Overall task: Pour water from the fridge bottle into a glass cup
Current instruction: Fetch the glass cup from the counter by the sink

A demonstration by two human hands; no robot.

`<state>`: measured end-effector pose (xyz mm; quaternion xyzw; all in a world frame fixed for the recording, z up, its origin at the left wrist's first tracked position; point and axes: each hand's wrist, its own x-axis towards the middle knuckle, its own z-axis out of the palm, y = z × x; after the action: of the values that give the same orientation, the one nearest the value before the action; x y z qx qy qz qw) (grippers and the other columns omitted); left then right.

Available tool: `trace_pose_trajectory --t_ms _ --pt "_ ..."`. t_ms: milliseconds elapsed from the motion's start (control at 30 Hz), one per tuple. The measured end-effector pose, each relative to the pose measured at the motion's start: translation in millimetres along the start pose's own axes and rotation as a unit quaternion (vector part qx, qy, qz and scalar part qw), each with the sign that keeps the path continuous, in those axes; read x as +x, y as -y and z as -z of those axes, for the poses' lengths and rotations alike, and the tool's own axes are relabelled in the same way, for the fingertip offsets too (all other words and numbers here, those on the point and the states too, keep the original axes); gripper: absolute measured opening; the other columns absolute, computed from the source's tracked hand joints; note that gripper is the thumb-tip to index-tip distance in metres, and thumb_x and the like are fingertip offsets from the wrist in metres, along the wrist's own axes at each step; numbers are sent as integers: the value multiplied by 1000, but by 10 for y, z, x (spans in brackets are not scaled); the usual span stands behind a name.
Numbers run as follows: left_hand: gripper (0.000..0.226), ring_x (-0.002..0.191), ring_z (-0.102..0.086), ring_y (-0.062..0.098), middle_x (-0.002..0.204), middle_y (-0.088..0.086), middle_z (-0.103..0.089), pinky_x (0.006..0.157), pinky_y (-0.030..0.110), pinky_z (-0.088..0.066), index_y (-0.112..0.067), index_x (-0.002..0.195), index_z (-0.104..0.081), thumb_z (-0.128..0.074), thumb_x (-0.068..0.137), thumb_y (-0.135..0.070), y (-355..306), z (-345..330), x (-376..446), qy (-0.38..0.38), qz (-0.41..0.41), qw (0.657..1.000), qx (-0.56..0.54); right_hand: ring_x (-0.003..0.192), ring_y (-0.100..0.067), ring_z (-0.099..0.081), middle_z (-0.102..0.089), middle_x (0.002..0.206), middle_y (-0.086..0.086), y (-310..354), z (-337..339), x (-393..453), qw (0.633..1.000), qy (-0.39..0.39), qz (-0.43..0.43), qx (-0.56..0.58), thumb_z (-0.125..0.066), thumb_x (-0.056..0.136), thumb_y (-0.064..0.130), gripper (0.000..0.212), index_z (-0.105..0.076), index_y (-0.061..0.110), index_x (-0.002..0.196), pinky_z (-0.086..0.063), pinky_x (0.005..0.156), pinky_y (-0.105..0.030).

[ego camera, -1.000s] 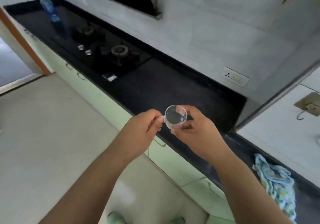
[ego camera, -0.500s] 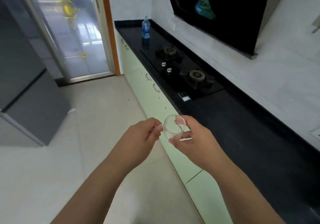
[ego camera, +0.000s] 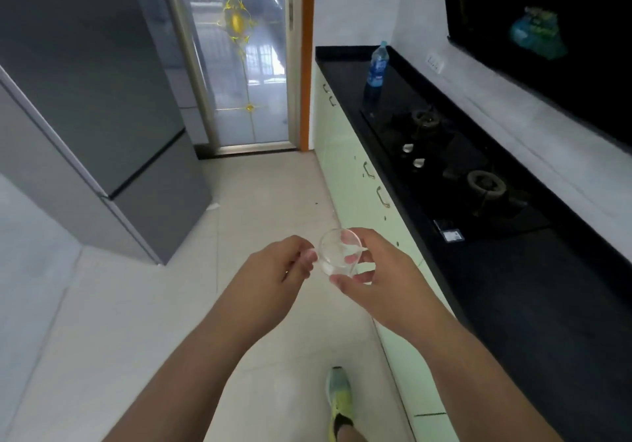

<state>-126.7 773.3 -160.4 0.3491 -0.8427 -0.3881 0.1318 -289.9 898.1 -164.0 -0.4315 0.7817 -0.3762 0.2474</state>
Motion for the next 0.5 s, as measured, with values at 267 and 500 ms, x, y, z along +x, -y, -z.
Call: trace_pose_trajectory --t_ms 267,500 --pt "23 90 -69 1 92 -17 -73 86 35 -58 -36 102 -63 -45 107 -49 -98 144 1047 -41 43 998 23 104 5 -63 -59 124 20 -86 287 1318 997 48 55 18 -82 85 29 57 -54 43 133 -57 84 -15" --pt "23 90 -68 1 91 -17 -72 85 32 -57 -35 101 -64 -46 107 -49 -130 230 1920 -96 74 993 18 99 -2 -67 -60 121 17 -84 490 2435 993 89 82 1 -84 84 31 59 -54 44 132 -59 88 -24"
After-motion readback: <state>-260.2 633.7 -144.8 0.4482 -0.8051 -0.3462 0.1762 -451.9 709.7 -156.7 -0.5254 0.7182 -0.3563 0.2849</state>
